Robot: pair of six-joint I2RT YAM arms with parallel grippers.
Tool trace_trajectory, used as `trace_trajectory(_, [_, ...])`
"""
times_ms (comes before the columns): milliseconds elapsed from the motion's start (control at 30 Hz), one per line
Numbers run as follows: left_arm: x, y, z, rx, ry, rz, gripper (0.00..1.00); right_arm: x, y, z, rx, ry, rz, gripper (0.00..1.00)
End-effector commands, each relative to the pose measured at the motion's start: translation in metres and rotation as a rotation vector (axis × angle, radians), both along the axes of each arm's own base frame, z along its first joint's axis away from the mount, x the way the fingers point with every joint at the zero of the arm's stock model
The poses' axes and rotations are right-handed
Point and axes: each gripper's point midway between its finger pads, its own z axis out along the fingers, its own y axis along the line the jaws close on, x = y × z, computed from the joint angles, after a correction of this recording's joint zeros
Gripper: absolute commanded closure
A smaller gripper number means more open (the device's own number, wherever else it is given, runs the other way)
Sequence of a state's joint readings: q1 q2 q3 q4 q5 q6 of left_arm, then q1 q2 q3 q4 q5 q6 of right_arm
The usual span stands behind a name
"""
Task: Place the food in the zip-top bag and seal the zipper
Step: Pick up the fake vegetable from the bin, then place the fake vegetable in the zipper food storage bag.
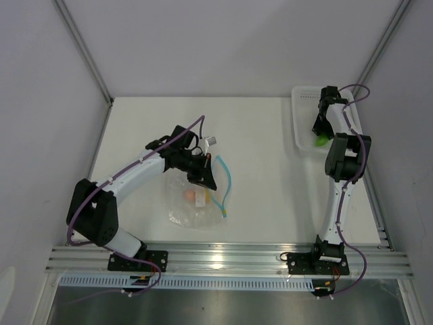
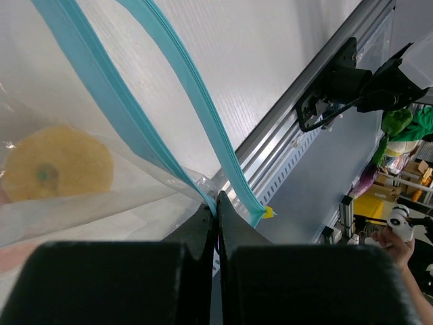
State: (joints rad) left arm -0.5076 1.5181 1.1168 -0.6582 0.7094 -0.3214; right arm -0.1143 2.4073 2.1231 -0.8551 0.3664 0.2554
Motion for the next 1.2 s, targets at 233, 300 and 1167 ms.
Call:
trace_trajectory(233, [0.002, 0.012, 0.033, 0.017, -0.09, 0.042, 0.99, 0.041, 0.058, 0.112, 0.286, -0.353, 0.092, 1.0])
trace_trajectory(300, [0.001, 0.012, 0.036, 0.016, -0.094, 0.044, 1.0, 0.041, 0.075, 0.13, 0.349, -0.401, 0.133, 1.0])
trace_trajectory(1167, [0.01, 0.007, 0.081, -0.05, -0.189, 0.07, 1.0, -0.183, 0.33, 0.228, 0.867, -0.355, 0.894, 1.0])
